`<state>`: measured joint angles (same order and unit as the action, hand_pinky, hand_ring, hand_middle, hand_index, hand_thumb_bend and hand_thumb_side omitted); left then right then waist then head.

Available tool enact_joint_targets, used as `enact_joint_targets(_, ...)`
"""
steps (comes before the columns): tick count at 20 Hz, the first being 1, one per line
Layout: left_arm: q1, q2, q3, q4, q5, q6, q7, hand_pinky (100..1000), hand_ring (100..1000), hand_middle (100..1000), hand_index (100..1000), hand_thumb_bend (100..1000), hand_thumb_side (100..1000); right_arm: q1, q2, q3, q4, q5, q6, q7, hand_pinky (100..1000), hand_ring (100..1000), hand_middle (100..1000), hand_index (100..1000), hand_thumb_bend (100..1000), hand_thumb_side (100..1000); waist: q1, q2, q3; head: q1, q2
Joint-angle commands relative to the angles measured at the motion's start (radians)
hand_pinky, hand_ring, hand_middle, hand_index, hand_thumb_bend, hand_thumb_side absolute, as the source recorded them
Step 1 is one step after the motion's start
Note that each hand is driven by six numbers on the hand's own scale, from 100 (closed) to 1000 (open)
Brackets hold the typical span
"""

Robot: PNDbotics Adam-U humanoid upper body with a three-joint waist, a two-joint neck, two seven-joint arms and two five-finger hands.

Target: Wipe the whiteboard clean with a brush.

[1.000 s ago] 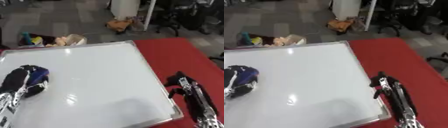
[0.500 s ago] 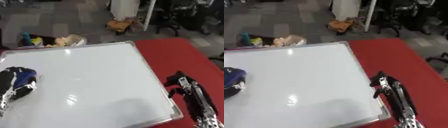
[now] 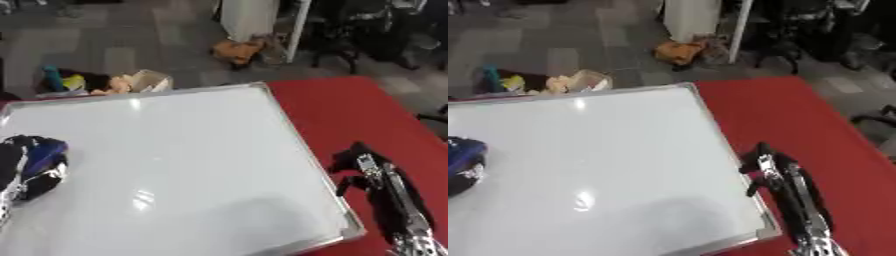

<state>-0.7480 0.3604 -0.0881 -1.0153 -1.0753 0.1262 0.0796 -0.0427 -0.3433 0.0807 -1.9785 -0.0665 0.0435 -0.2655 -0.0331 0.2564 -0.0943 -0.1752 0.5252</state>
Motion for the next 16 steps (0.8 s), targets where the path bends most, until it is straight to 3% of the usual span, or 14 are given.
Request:
enact_joint_targets(1,-0.013,-0.004,-0.030,-0.017,-0.015,-0.019,-0.025,537,718,629,775,423,515,-0.002,-0.015,-0.007,-0.022,0.002,-0.003,-0.001,316,585,492,602,100,840,-0.001,-0.013,-0.004,0.002,-0.010)
enact_joint_targets(9,-0.032,-0.021,-0.064,-0.048,-0.029,-0.049,-0.059,539,710,627,760,423,521,-0.003,-0.015,-0.007,-0.022,0.001,-0.003,0.000,316,585,492,602,100,839,-0.001,-0.014,-0.007,0.005,-0.010)
enact_joint_targets(16,-0.066,-0.064,-0.126,-0.053,-0.055,-0.108,-0.093,541,707,627,762,421,524,-0.005,-0.015,-0.005,-0.022,-0.001,-0.003,0.003,316,585,492,602,100,839,-0.001,-0.015,-0.012,0.011,-0.010)
